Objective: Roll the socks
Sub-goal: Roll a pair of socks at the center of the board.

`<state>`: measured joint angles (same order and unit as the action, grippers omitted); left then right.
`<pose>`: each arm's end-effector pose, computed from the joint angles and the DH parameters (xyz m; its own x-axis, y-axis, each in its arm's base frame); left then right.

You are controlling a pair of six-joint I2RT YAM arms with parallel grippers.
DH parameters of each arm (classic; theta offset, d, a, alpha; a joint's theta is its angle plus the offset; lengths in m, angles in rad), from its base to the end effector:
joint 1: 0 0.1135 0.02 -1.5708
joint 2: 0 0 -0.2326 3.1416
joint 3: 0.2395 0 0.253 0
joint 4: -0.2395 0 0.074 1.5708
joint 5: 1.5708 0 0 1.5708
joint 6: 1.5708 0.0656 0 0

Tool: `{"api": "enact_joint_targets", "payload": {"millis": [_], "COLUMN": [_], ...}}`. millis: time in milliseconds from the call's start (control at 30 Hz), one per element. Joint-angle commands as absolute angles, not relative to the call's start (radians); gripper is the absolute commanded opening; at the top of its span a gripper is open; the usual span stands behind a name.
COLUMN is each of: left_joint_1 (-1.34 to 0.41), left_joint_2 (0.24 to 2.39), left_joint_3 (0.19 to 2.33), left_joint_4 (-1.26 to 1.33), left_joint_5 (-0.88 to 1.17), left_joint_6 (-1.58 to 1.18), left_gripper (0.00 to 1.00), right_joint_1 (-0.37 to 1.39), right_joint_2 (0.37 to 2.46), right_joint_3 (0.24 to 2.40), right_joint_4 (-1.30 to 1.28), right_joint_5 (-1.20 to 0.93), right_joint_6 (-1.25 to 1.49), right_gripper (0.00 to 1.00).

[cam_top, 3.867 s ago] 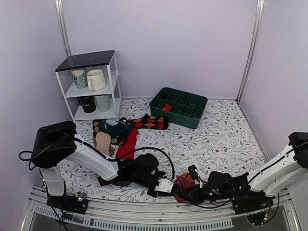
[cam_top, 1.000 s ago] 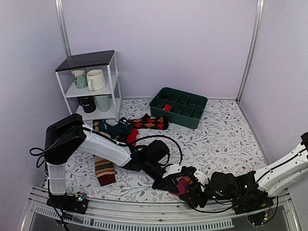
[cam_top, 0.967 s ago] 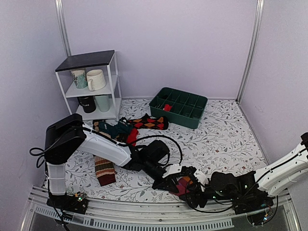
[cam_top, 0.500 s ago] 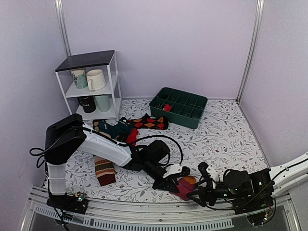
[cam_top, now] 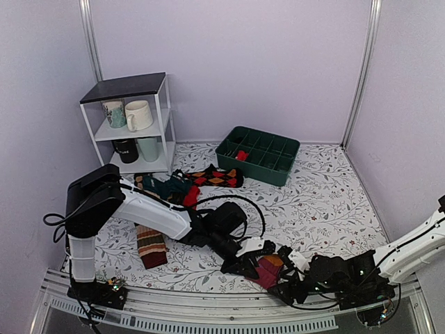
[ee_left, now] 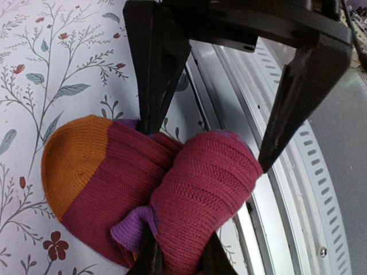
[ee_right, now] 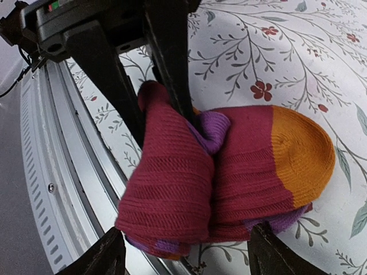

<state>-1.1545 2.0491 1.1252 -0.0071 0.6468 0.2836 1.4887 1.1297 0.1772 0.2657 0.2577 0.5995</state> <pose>0.1250 -0.3805 0.0587 -0.0665 0.7026 -0.7085 0.9312 -0.2114 -0.2971 0.0346 0.2162 0.0712 -0.5776 -0.3662 -0.7296 -0.7530 0.5842 0.3029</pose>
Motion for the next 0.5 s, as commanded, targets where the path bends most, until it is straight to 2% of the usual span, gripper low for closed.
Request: {"api": "enact_joint_targets", "payload": {"millis": [0, 233, 467], "left_joint_1": [-1.183, -1.183, -1.182], "left_joint_2": [2.190, 2.189, 2.197], "left_joint_3": [1.054, 1.051, 1.063], "left_joint_4": [-0.281, -0.281, -0.286], "left_joint_5": [0.497, 0.494, 0.496], "left_joint_6": [0.278, 0.280, 0.283], "left_gripper": [0.00, 0.00, 0.00], "right_joint_1": [1.516, 1.530, 1.530], "right_joint_2": [1.151, 1.053, 1.200], "right_joint_3": [0.221, 0.186, 0.225], "right_joint_4": [0.347, 0.352, 0.379], "right_joint_5": [0.286, 0.312, 0.321], "right_joint_6": [0.563, 0.553, 0.534], "right_gripper": [0.74, 0.75, 0.75]}}
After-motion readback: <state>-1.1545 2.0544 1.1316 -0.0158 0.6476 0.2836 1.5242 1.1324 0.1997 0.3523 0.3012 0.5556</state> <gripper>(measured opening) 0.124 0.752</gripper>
